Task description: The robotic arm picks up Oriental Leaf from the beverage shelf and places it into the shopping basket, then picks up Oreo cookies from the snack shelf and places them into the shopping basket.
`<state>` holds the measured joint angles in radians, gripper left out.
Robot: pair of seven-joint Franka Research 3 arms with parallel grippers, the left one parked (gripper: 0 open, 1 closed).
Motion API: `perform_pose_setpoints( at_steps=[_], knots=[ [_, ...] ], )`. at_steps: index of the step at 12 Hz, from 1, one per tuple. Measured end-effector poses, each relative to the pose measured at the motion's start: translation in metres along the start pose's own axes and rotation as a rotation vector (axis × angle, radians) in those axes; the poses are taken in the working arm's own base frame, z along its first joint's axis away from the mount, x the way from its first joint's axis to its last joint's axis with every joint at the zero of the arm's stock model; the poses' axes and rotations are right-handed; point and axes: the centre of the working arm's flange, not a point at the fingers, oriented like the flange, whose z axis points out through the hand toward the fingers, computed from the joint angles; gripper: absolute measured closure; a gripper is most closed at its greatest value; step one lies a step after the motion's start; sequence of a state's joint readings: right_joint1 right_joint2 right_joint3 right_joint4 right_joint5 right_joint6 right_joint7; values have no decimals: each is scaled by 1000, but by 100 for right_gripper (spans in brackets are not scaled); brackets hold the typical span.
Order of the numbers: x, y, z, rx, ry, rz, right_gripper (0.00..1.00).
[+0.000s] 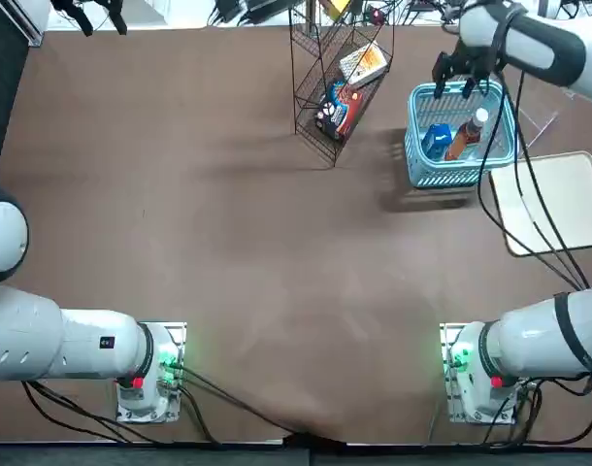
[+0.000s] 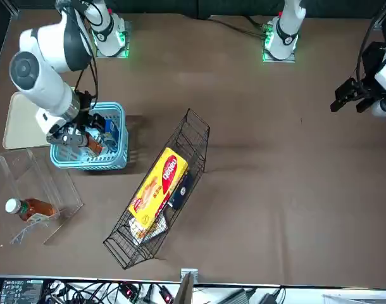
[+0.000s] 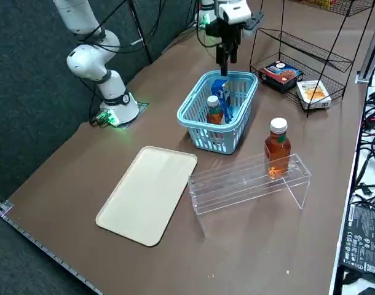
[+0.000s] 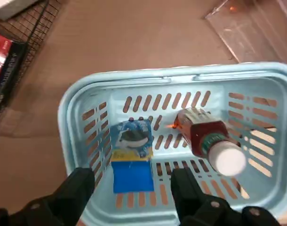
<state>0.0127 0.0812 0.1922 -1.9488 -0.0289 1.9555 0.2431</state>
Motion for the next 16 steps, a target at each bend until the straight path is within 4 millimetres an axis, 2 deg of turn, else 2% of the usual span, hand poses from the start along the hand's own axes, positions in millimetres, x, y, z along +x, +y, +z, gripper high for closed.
perform_pose_setpoints(
  at_steps=[5, 6, 8, 10, 16],
  knots=[
    [-1, 5, -79, -11, -30, 11, 0],
    [-4, 11, -104, -15, -42, 19, 0],
    [-7, 18, -118, -16, -43, 21, 0],
    [-9, 34, -129, -14, -32, 8, 0],
    [-27, 108, -165, -6, 4, -44, 0]
  ],
)
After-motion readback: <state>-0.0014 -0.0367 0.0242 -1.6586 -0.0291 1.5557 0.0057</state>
